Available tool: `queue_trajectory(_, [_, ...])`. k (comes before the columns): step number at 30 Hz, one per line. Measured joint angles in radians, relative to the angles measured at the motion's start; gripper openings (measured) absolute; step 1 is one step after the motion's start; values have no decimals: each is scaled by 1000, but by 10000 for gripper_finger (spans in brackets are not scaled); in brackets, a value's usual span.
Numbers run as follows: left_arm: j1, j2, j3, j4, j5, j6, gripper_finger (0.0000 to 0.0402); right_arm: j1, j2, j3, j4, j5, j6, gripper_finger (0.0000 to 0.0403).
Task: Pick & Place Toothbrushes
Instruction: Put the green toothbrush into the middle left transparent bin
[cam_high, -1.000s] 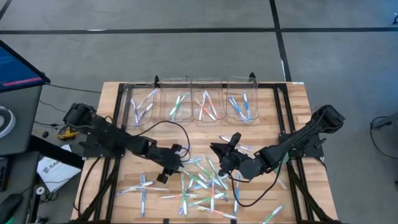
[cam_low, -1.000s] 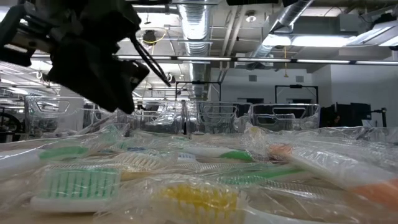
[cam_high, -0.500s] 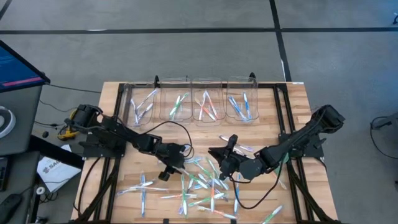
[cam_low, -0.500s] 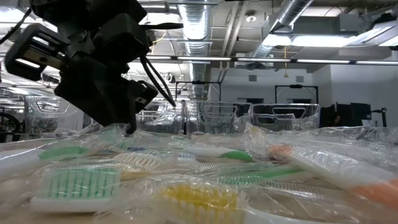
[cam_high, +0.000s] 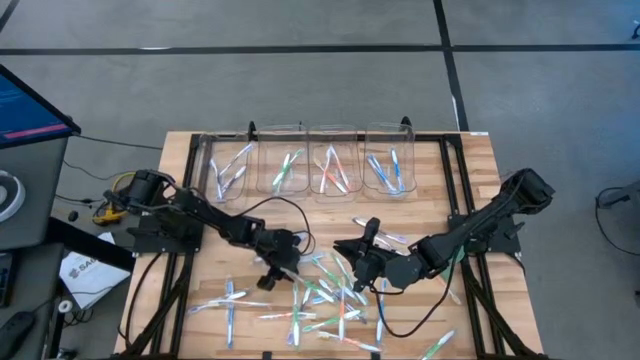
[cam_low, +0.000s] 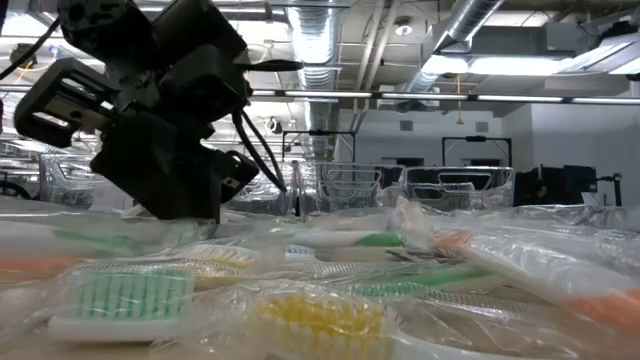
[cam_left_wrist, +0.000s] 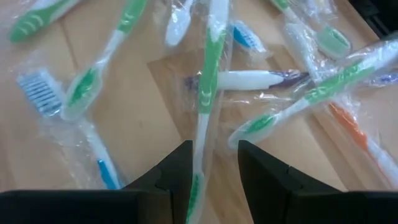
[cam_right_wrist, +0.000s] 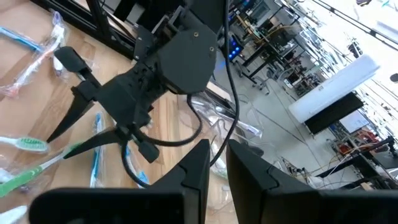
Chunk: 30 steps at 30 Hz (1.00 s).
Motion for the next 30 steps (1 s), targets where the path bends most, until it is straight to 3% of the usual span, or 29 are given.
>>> queue_trajectory(5, [16, 0, 0, -9, -2, -30, 104, 0, 0, 0, 0, -19, 0, 48])
queue_trajectory(11, [22, 0, 0, -16, -11, -75, 14, 0, 0, 0, 0, -19, 11, 48])
queue_trajectory(18, [21, -30, -1, -46, -61, -78, 1, 0, 0, 0, -2, -19, 18, 48])
queue_trajectory(20, [17, -80, -1, -80, -125, -78, 1, 1, 0, 0, -6, -19, 18, 48])
queue_trajectory(23, [3, -182, -1, -145, -308, -78, 1, 1, 0, 0, -7, -19, 18, 48])
queue_trajectory(28, [4, -398, 5, -147, -407, -78, 0, 1, 0, 0, -8, -19, 18, 48])
queue_trajectory(30, [3, -495, 6, -149, -519, -80, 0, 1, 0, 0, -8, -19, 18, 48])
